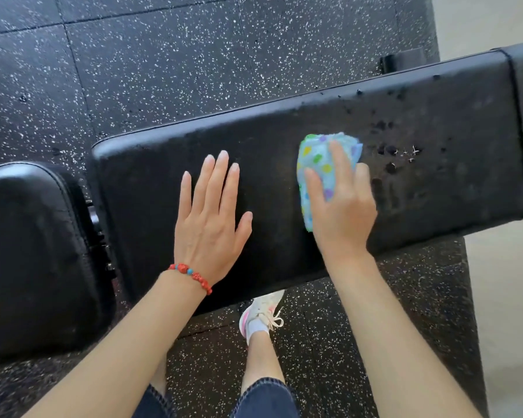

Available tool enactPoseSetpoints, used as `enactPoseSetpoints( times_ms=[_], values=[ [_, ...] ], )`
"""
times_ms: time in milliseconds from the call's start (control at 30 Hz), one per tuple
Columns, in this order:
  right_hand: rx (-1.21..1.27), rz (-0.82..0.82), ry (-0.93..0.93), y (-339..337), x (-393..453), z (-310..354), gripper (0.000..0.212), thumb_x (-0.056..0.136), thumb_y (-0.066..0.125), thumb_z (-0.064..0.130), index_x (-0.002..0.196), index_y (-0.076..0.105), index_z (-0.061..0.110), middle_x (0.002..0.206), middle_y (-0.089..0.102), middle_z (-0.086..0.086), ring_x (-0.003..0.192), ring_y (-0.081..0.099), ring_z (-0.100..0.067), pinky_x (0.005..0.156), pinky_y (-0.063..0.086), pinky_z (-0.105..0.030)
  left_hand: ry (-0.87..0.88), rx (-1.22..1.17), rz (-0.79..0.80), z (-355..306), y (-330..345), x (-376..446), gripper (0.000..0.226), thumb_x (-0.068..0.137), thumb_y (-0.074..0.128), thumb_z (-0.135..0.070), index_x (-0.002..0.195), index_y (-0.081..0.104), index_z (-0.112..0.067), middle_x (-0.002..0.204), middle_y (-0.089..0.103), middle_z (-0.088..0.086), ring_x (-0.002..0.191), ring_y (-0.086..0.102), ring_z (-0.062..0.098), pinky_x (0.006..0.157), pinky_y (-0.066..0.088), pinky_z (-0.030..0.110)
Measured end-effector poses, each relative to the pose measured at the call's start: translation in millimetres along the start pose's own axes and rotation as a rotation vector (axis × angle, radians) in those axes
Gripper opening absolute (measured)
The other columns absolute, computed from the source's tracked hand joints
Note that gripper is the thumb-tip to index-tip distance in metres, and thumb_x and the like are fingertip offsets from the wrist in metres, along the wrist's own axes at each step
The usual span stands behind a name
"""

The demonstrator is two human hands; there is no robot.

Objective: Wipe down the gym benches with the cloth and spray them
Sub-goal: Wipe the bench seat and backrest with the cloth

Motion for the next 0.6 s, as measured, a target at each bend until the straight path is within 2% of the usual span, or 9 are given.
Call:
enactPoseSetpoints(
  times_ms=[100,200,267,333,367,433,500,600],
  values=[
    [-0.025,0.018,-0.229,3,-32,21,0.040,0.089,0.051,0.036,0.117,0.060,0.009,0.077,0.055,-0.011,0.061,0.054,-0.021,0.052,0.045,-0.027,-0.001,0.061,0.020,-7,7,-1,0.059,0.091,0.038,-0.032,0.141,0.031,-0.001,0.150,0.029,0.019,0.140,0.021,0.031,0.114,0.010,0.050],
    [-0.066,0.014,-0.353,1,-31,12,0.039,0.091,0.051,0.038,0.118,0.059,0.010,0.073,0.054,-0.010,0.057,0.051,-0.019,0.051,0.045,-0.027,0.008,0.071,0.018,-5,8,-2,0.059,0.092,0.037,-0.033,0.142,0.030,-0.002,0.151,0.028,0.019,0.140,0.020,0.031,0.114,0.011,0.050],
    [-0.080,-0.033,-0.244,-8,-19,-15,0.039,0.089,0.053,0.038,0.118,0.058,0.012,0.074,0.055,-0.012,0.058,0.054,-0.025,0.050,0.045,-0.032,0.008,0.070,0.022,-6,8,-2,0.059,0.093,0.036,-0.034,0.142,0.029,-0.002,0.151,0.028,0.019,0.140,0.020,0.031,0.114,0.011,0.050],
    [-0.037,-0.052,-0.011,-23,-4,-51,0.043,0.087,0.052,0.039,0.120,0.058,0.013,0.083,0.057,-0.017,0.067,0.057,-0.032,0.055,0.046,-0.034,0.001,0.068,0.031,-7,9,-2,0.060,0.092,0.035,-0.034,0.142,0.029,-0.002,0.151,0.027,0.019,0.140,0.019,0.032,0.114,0.010,0.050],
    [-0.015,-0.049,0.085,-28,0,-65,0.046,0.086,0.050,0.040,0.122,0.056,0.013,0.088,0.057,-0.019,0.073,0.057,-0.034,0.060,0.043,-0.034,-0.001,0.067,0.033,-7,9,-2,0.060,0.093,0.035,-0.034,0.142,0.028,-0.002,0.151,0.027,0.020,0.140,0.019,0.032,0.114,0.010,0.050],
    [-0.007,-0.053,0.162,-31,-1,-75,0.046,0.086,0.049,0.039,0.124,0.055,0.012,0.091,0.056,-0.019,0.076,0.055,-0.035,0.063,0.036,-0.030,-0.004,0.063,0.029,-7,9,-3,0.059,0.093,0.034,-0.034,0.142,0.028,-0.002,0.150,0.027,0.020,0.140,0.020,0.033,0.114,0.009,0.050],
    [-0.019,-0.051,0.108,-26,-10,-64,0.044,0.087,0.051,0.036,0.122,0.056,0.011,0.087,0.056,-0.017,0.072,0.056,-0.032,0.062,0.038,-0.029,-0.017,0.057,0.010,-7,7,-3,0.059,0.093,0.034,-0.034,0.141,0.029,-0.002,0.150,0.028,0.021,0.139,0.020,0.034,0.114,0.009,0.050],
    [-0.037,-0.014,-0.139,-21,-30,-43,0.040,0.089,0.052,0.036,0.117,0.060,0.009,0.077,0.054,-0.013,0.061,0.053,-0.023,0.061,0.039,-0.026,-0.033,0.053,-0.027,-16,4,1,0.058,0.093,0.036,-0.032,0.141,0.030,0.000,0.149,0.028,0.022,0.140,0.020,0.035,0.114,0.007,0.050]
  ],
)
Point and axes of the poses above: each hand's wrist, its own x-axis towards the middle knuckle, its own y-axis out of the palm, z = x × y, the point moved 6 cm from there along x, towards the middle knuckle
